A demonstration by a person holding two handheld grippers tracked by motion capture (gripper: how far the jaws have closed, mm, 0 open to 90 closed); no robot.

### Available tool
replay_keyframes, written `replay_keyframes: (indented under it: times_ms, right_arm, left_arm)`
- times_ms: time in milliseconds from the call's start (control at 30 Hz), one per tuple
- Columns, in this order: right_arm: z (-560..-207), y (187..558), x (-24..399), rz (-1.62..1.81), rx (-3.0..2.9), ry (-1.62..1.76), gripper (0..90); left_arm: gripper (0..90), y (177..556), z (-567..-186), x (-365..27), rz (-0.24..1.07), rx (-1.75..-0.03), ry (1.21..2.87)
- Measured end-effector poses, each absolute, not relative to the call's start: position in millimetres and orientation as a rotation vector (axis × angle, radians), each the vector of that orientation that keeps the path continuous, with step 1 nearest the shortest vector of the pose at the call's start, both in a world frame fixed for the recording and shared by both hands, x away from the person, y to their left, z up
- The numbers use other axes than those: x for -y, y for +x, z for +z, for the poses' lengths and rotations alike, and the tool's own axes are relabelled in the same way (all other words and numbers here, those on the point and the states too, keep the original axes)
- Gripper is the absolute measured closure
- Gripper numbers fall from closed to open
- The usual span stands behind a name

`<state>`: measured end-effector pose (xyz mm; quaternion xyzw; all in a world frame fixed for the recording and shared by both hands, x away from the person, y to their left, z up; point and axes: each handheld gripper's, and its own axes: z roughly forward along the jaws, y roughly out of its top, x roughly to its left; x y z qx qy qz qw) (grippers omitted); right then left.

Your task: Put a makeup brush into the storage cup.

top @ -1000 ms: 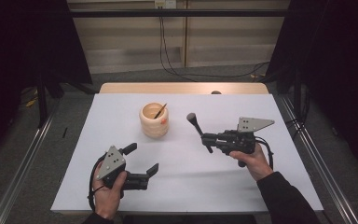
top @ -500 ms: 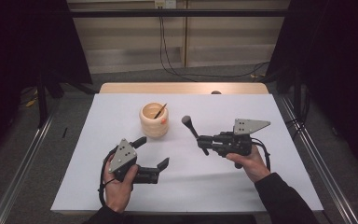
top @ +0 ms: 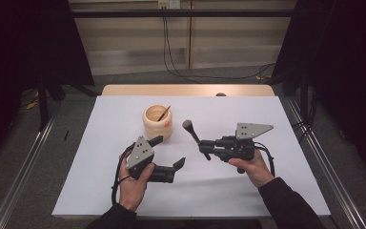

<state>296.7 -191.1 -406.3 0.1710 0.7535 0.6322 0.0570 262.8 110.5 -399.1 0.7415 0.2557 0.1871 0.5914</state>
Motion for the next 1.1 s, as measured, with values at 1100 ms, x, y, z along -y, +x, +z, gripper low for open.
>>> replay_keyframes:
  times_ms: [1100]
  right_arm:
    - [-413,298,186,1.892,-2.300,0.529,79.6]
  left_arm:
    - [33.9,285,-373,-71,0.358,-0.643,1.706]
